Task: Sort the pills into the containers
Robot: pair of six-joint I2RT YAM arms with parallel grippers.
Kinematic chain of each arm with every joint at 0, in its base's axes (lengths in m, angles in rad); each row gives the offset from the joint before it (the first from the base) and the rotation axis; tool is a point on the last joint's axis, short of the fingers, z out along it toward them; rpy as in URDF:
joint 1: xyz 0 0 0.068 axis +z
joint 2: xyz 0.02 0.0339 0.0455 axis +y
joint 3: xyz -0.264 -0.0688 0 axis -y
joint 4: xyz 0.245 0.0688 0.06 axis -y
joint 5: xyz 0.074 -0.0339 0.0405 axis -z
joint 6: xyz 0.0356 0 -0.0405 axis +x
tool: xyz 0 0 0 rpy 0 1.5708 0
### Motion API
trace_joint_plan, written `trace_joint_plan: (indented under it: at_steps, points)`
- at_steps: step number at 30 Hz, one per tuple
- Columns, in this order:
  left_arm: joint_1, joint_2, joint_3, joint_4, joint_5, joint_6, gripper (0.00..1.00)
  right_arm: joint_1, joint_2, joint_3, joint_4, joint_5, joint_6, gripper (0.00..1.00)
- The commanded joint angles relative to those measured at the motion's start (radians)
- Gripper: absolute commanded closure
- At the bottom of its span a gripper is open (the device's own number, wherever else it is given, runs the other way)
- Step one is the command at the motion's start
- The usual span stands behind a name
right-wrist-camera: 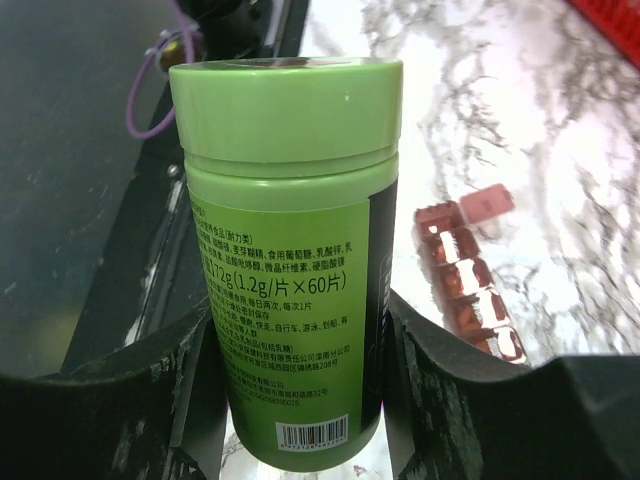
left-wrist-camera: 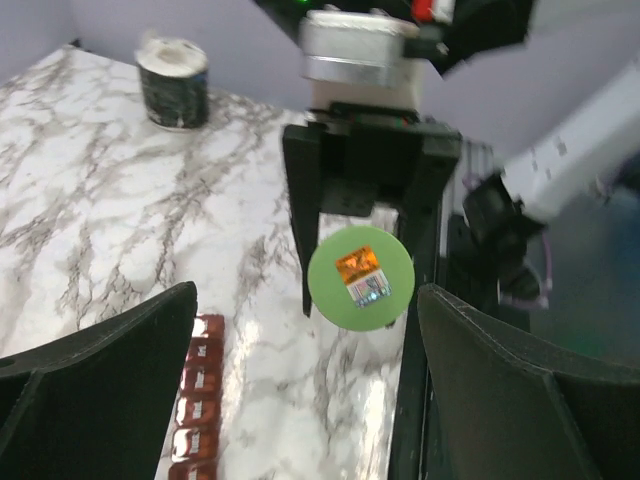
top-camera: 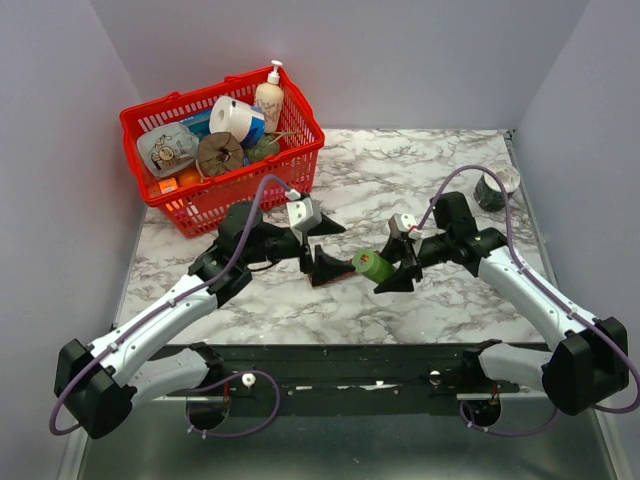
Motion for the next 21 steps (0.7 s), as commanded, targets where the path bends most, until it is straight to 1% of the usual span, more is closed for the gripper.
trace_joint_plan:
  at_steps: [1, 3, 5, 10, 13, 16, 19, 20, 21]
  points:
    - [-0.003, -0.012, -0.013, -0.167, 0.296, 0.322, 0.01, 0.058, 0.013, 0.043, -0.086, -0.01, -0.159, 0.95]
    - [-0.004, -0.003, -0.023, -0.112, 0.349, 0.316, 0.01, 0.069, 0.022, 0.058, -0.101, -0.013, -0.165, 0.95]
    - [-0.01, 0.005, -0.026, -0.079, 0.363, 0.299, 0.02, 0.081, 0.034, 0.083, -0.12, -0.006, -0.18, 0.95]
    - [-0.059, 0.02, -0.007, -0.085, 0.294, 0.332, 0.02, 0.103, 0.054, 0.095, -0.127, 0.001, -0.164, 0.95]
    - [-0.084, 0.032, 0.019, -0.121, 0.265, 0.36, 0.04, 0.106, 0.073, 0.101, -0.126, -0.012, -0.148, 0.95]
    - [-0.107, 0.037, 0.034, -0.165, 0.202, 0.395, 0.06, 0.106, 0.073, 0.098, -0.123, -0.018, -0.142, 0.95]
    - [-0.115, 0.046, 0.046, -0.18, 0.166, 0.394, 0.18, 0.106, 0.07, 0.092, -0.117, -0.016, -0.134, 0.95]
    - [-0.116, 0.049, 0.051, -0.183, 0.156, 0.388, 0.29, 0.106, 0.07, 0.089, -0.115, -0.015, -0.131, 0.95]
    - [-0.118, 0.052, 0.056, -0.188, 0.143, 0.385, 0.35, 0.106, 0.068, 0.088, -0.114, -0.015, -0.13, 0.95]
